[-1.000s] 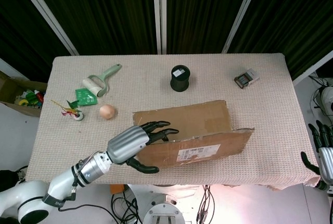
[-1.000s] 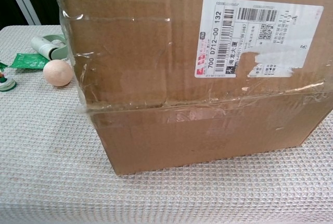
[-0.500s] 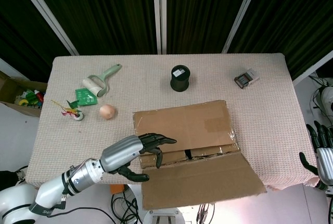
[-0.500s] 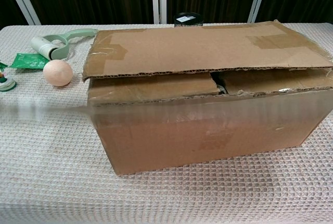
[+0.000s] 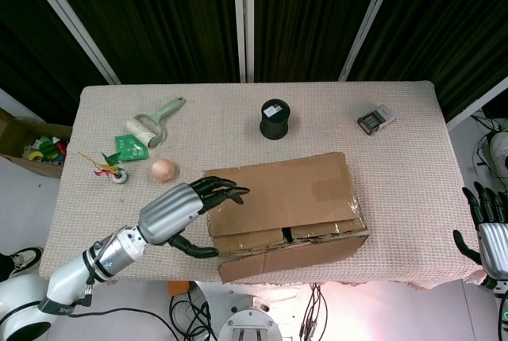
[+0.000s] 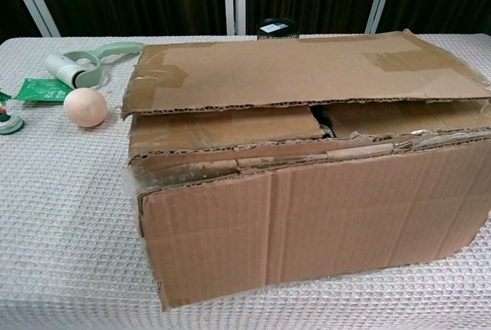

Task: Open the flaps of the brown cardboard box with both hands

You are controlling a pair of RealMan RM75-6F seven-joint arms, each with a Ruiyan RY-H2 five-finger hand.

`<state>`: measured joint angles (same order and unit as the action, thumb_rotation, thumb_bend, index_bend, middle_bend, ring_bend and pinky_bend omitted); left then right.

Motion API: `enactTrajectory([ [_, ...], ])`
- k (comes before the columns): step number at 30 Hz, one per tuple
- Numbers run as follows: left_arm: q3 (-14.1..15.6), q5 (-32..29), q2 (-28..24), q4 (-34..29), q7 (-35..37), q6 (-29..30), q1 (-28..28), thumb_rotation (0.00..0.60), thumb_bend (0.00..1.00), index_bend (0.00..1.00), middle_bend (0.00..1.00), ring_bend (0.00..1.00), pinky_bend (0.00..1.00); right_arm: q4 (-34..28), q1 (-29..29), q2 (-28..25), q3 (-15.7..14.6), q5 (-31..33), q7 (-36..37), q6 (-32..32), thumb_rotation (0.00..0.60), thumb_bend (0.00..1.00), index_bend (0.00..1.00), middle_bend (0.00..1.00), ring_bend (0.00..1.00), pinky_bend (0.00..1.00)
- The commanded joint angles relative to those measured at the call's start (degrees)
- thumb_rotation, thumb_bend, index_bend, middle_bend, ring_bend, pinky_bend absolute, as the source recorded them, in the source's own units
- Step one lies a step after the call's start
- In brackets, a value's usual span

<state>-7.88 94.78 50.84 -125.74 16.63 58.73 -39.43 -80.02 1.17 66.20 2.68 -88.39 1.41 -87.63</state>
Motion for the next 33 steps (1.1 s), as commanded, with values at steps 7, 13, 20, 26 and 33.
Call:
enactTrajectory([
  [7, -2.26, -8.31, 5.44, 16.60, -24.65, 20.73, 11.74, 0.145, 0.02, 0.09, 0.18, 0.08, 0.15, -10.28, 5.06, -4.22, 0.44, -7.61, -7.61, 1.13, 0.600, 0.30, 0.00, 0.00, 0.00, 0.00],
  [13, -0.67, -11.47, 6.92, 24.28, -21.82, 26.37, 17.84, 0.188, 0.02, 0.09, 0.18, 0.08, 0.15, -19.17, 10.33, -5.68, 0.58, -12.51, -12.65, 6.64, 0.600, 0.29, 0.00, 0.00, 0.00, 0.00],
  [20, 1.45, -12.08, 9.82, 34.20, -15.05, 30.02, 23.18, 0.191, 0.02, 0.09, 0.18, 0.08, 0.15, -28.05, 17.24, -4.50, 1.07, -12.97, -17.18, 17.40, 0.600, 0.28, 0.00, 0.00, 0.00, 0.00],
  [26, 1.62, -12.61, 10.66, 38.12, -9.80, 30.05, 25.03, 0.187, 0.03, 0.09, 0.18, 0.08, 0.15, -32.90, 20.71, -3.36, 1.84, -9.98, -22.16, 23.53, 0.600, 0.27, 0.00, 0.00, 0.00, 0.00],
  [33, 1.45, -11.65, 11.33, 39.91, -7.88, 29.83, 25.52, 0.187, 0.02, 0.09, 0.18, 0.08, 0.15, -32.45, 23.37, 0.29, 3.69, -5.21, -28.47, 26.61, 0.600, 0.27, 0.00, 0.00, 0.00, 0.00],
])
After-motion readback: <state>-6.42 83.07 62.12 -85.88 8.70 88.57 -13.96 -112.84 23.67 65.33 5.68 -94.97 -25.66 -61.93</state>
